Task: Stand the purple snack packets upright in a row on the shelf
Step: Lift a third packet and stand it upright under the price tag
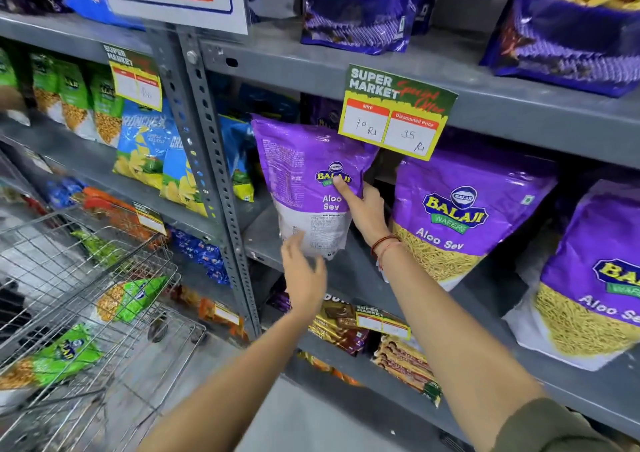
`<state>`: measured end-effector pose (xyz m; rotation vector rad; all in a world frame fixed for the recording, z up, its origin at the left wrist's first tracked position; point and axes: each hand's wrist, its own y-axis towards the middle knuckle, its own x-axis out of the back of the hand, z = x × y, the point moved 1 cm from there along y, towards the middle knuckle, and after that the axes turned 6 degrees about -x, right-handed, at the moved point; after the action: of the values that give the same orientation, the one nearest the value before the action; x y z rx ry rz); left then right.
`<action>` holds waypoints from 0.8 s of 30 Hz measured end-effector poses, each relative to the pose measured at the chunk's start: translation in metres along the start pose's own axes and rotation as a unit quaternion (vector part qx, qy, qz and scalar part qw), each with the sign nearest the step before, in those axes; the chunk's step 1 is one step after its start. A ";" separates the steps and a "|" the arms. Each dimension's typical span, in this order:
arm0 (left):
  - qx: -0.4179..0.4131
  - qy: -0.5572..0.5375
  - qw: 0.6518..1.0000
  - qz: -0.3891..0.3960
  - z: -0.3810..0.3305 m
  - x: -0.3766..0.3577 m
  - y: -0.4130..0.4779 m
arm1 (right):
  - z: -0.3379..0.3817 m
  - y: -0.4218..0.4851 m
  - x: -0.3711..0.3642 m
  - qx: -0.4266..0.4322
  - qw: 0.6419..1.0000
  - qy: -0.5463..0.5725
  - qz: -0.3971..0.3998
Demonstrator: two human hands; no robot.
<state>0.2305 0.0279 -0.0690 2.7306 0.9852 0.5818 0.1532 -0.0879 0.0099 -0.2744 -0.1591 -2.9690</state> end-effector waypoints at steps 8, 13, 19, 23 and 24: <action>0.023 -0.001 1.000 0.013 -0.007 -0.020 0.012 | 0.023 -0.048 -0.024 0.060 0.959 -0.249 -0.120; 0.010 -0.048 0.997 0.064 0.013 0.011 0.050 | 0.021 -0.061 -0.030 0.089 0.973 -0.211 -0.032; 0.000 0.056 0.942 0.331 0.026 0.054 0.124 | -0.022 -0.044 -0.003 0.069 0.990 -0.090 -0.084; 0.002 0.083 0.954 0.287 0.027 0.064 0.152 | -0.044 -0.019 0.005 -0.027 0.994 -0.103 -0.031; 0.021 0.055 0.967 0.249 0.029 0.062 0.155 | -0.047 -0.012 0.004 -0.044 0.994 -0.098 -0.002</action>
<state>0.3752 -0.0513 -0.0312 3.0178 0.3168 0.8005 0.1389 -0.0826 -0.0359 -0.5775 -0.0511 -2.9538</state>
